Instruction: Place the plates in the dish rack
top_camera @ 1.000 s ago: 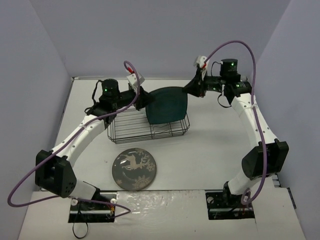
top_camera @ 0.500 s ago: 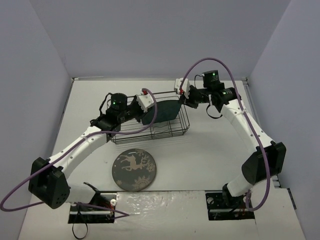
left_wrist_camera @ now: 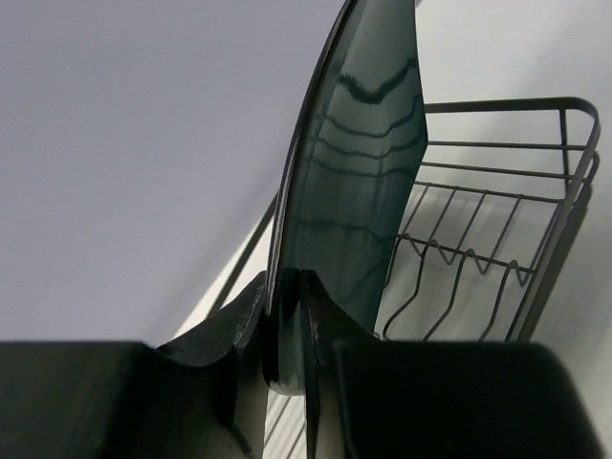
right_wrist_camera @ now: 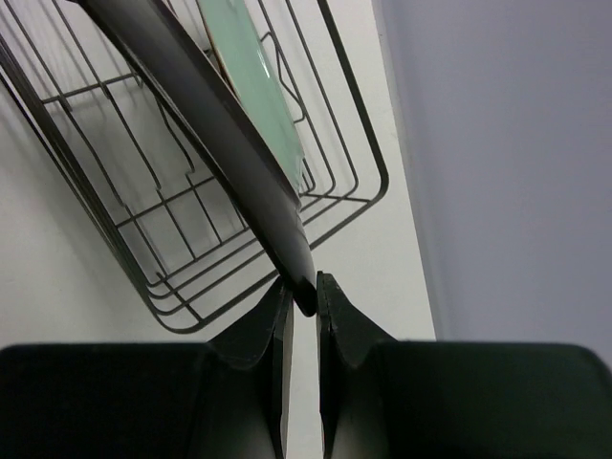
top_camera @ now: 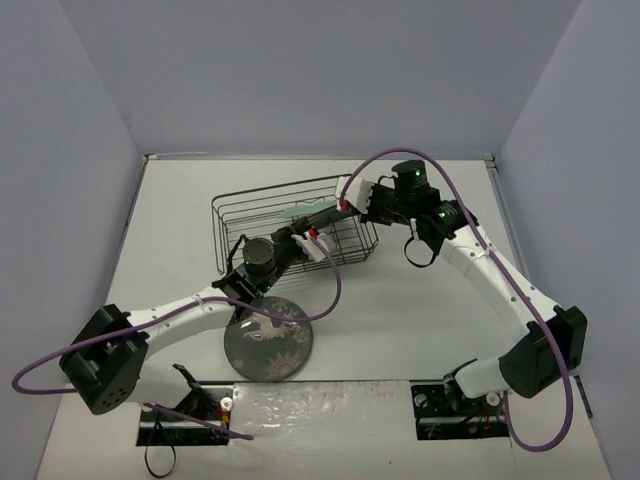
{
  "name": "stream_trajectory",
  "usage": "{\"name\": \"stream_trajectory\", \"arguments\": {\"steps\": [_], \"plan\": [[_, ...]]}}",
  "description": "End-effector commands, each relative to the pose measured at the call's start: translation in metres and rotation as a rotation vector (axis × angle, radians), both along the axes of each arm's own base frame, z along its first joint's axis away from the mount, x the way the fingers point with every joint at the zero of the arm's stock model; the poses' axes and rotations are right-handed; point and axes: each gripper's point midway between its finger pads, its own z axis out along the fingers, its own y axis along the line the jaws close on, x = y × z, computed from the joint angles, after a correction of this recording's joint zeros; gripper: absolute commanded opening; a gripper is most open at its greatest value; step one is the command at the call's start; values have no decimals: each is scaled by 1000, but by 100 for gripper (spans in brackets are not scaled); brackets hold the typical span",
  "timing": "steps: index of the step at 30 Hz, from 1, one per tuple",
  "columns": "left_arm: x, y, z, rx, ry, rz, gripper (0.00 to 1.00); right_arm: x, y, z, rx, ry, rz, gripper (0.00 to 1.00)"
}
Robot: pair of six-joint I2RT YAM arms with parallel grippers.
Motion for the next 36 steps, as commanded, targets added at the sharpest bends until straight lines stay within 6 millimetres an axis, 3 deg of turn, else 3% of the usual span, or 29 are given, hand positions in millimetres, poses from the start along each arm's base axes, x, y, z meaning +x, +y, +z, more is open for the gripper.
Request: {"name": "stream_trajectory", "arguments": {"steps": [1,6,11,19,30,36], "plan": [[-1,2,93,-62,-428,124,0,-7,38,67,139,-193,104,0],[-4,-5,93,-22,-440,110,0,-17,39,66,123,-203,127,0],[-2,-4,95,-27,-379,114,0,-11,42,45,87,-155,128,0],[-2,-13,73,-15,-195,60,0,-5,51,27,91,-96,137,0],[16,-9,40,-84,-95,129,0,5,52,9,99,-31,122,0],[10,-9,48,-125,-45,98,0,7,51,4,100,-4,116,0]]}}
